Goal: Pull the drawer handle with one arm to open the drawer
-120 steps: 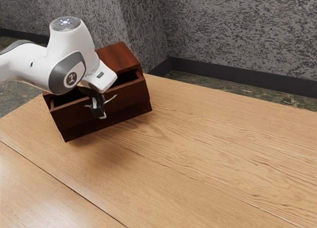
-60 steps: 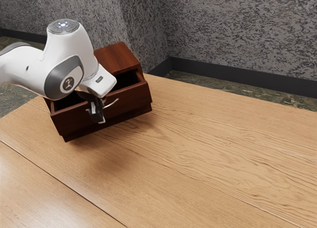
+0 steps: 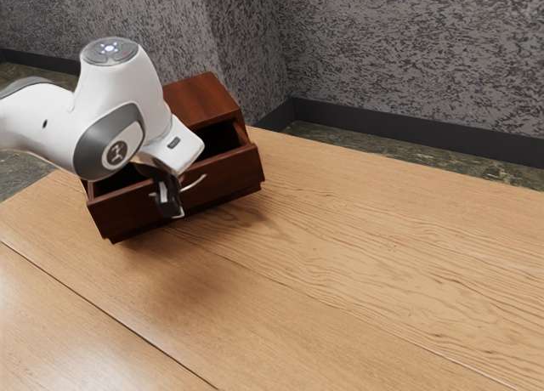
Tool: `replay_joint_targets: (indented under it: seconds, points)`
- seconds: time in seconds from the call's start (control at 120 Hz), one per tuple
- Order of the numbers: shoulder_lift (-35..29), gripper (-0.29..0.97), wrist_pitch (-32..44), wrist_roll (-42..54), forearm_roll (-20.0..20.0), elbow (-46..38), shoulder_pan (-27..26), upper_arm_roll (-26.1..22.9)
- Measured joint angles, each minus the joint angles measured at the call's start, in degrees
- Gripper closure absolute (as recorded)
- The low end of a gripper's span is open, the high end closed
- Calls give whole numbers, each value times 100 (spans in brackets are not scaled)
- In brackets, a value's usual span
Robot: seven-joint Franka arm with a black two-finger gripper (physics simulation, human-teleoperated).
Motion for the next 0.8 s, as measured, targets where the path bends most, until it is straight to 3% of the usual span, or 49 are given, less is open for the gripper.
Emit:
replay_joint_targets:
  seconds: [0.242,0.508,0.617,0.8]
  points:
    - [-160,32,20,-99,-3,-216,-143,-87]
    - [-761,32,-17,-226,-7,-348,-331,-324]
    - [-923,24,-60,-258,-17,-299,-410,-316]
    - [-970,10,-445,-117,-689,206,-339,-265]
